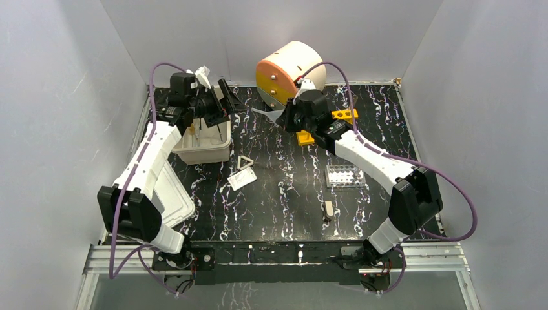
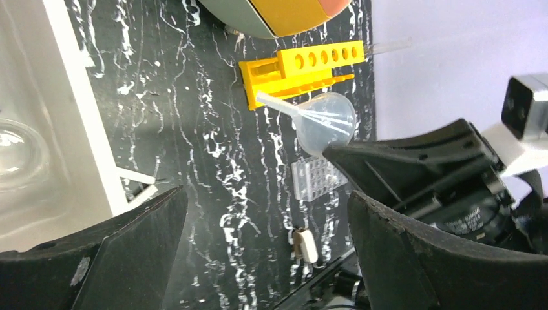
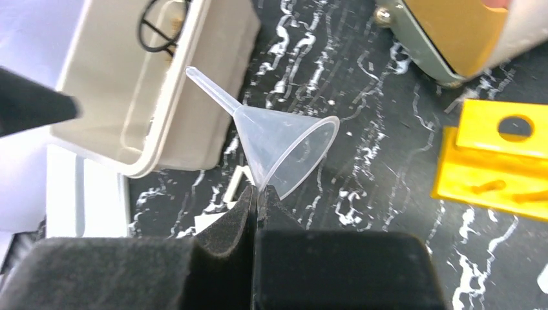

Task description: Organize the chemistry lab equipment

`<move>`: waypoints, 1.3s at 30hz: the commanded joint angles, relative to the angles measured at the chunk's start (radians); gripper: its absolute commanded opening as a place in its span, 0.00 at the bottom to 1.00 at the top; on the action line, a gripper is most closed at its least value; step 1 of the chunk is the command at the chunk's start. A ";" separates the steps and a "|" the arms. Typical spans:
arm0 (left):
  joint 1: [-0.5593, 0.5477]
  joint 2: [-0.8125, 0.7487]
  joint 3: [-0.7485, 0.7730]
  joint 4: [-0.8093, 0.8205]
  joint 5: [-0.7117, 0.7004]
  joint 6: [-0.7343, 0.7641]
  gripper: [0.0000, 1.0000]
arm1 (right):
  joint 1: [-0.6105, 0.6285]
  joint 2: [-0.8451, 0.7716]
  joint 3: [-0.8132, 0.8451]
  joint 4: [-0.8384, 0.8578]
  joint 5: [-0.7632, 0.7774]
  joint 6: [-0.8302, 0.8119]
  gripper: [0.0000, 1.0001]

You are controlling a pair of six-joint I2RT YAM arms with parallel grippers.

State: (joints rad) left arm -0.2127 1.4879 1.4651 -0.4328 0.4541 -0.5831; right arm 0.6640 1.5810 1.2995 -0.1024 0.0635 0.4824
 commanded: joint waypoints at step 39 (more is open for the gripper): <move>0.007 0.023 -0.013 0.091 -0.046 -0.144 0.00 | -0.024 -0.011 0.066 0.199 -0.348 0.167 0.64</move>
State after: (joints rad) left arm -0.2134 1.5280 1.3441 -0.1566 0.4988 -0.8867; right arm 0.6472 1.6054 1.3342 0.0551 -0.2939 0.6765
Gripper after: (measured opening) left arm 0.065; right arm 0.595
